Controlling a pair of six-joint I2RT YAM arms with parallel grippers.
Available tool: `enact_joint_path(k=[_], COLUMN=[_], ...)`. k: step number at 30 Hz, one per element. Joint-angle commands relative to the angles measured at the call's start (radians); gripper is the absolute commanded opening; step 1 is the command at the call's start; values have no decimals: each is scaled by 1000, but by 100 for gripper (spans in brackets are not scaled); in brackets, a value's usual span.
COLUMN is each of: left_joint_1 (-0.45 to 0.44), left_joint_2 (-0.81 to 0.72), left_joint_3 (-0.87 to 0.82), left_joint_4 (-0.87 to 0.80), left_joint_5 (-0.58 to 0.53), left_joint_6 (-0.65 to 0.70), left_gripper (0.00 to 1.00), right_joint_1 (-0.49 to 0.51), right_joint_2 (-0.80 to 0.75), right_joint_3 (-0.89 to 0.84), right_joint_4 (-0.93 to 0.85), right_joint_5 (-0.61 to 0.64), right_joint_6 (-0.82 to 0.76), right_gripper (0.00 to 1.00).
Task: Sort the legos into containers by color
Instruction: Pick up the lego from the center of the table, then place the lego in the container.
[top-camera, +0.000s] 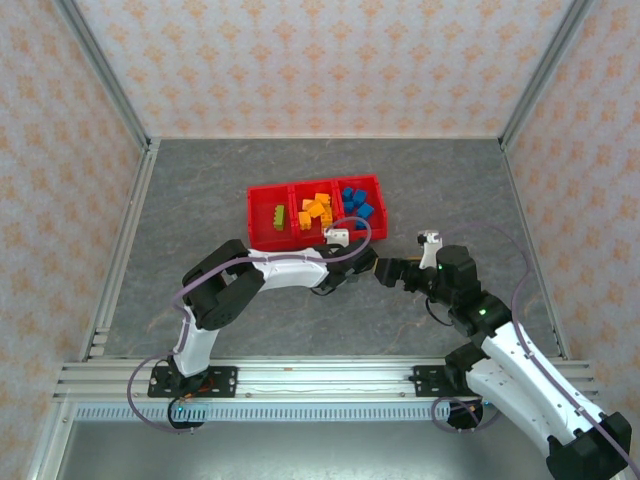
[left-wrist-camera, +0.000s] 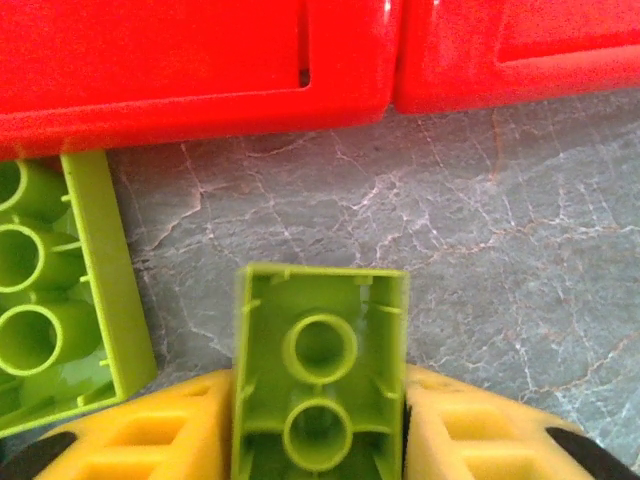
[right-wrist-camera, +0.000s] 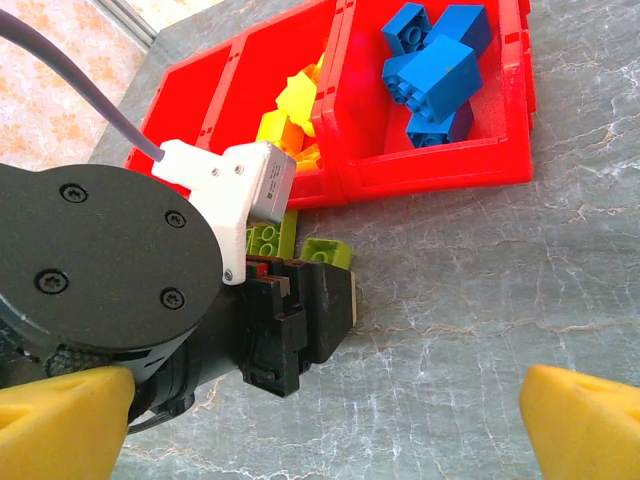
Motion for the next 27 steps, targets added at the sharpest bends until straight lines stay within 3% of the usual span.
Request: enact_joint_path(k=[1, 4, 13, 27], left_joint_1=[-27, -53, -70, 177], left_joint_2=[-2, -38, -230, -409], left_joint_3=[-1, 0, -1, -13], left_joint_4=[44, 30, -85, -171], left_joint_5=[40, 54, -8, -127], left_joint_6=[48, 79, 91, 265], left_gripper=[31, 26, 25, 22], right_joint_1=[8, 8, 8, 8], right_joint_2=[-7, -7, -3, 5], right_joint_3=[-1, -1, -2, -2], right_joint_4=[37, 37, 37, 35], right_joint_5=[-34, -30, -30, -26], right_joint_6=[-5, -6, -9, -10], right_gripper=[100, 100, 100, 100])
